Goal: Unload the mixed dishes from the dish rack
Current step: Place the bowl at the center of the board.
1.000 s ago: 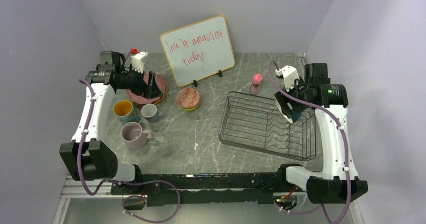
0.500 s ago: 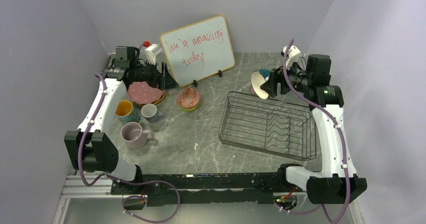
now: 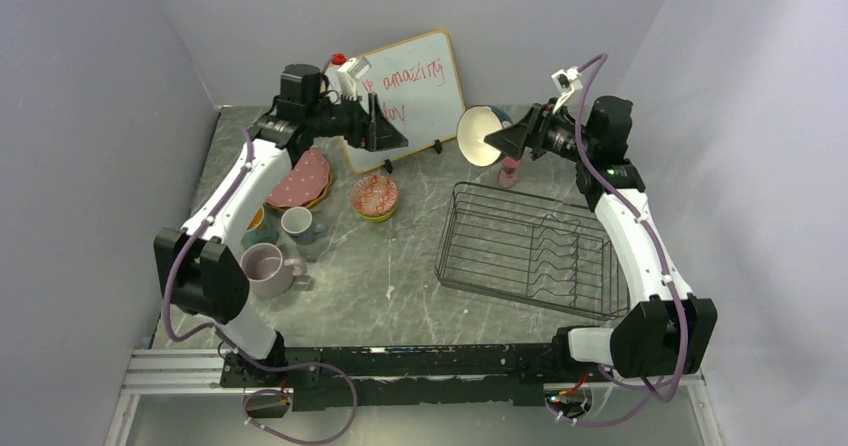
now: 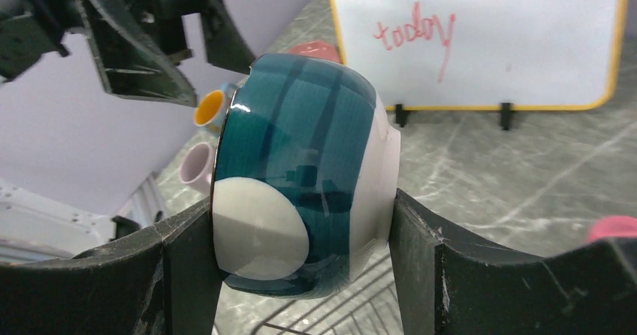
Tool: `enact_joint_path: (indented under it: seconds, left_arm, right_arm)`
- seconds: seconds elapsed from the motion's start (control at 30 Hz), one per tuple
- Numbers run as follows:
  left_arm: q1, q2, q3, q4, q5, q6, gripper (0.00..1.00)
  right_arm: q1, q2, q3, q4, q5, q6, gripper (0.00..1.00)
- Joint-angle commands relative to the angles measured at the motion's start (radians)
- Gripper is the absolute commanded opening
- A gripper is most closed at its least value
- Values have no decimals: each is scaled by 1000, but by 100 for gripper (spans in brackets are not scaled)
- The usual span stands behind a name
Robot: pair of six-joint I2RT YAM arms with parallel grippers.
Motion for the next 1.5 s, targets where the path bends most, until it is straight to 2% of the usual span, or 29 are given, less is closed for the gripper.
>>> enact_joint_path:
  seconds: [0.0,0.23,0.57,0.67,0.77,0.87,1.13,1.33,1.4,1.47]
  left_arm:
    - [-44,66,67,99,-26,-186,86]
    - [-95,137,82,168,-11,-304,85]
    - [-183,141,52,217,-31,-304,82]
    - [-200,152,59,213,-44,-291,74]
    - [-202,164,60,243,-24,-308,58]
    - [-202,171,64,258,-12,-314,46]
    - [-204,193,91,238,-15,-294,34]
    - [-205,198,125,167,-60,-235,10]
    - [-203,197,145,115,-110,-198,3]
    - [-203,194,168,61,-163,-161,3]
  right_arm:
    - [51,2,-17,277,-64,174,0]
    - [81,32,-61,358,-70,265,0]
    - [127,52,-82,353,-38,273,0]
    - [129,56,-97,395,-50,312,0]
    - [129,56,-122,439,-55,352,0]
    - [129,58,-139,465,-54,378,0]
    - [138,59,-171,525,-66,428,0]
    - [143,52,-188,533,-59,428,0]
    - [148,49,-192,524,-54,416,7]
    - [156,42,-197,507,-45,385,15]
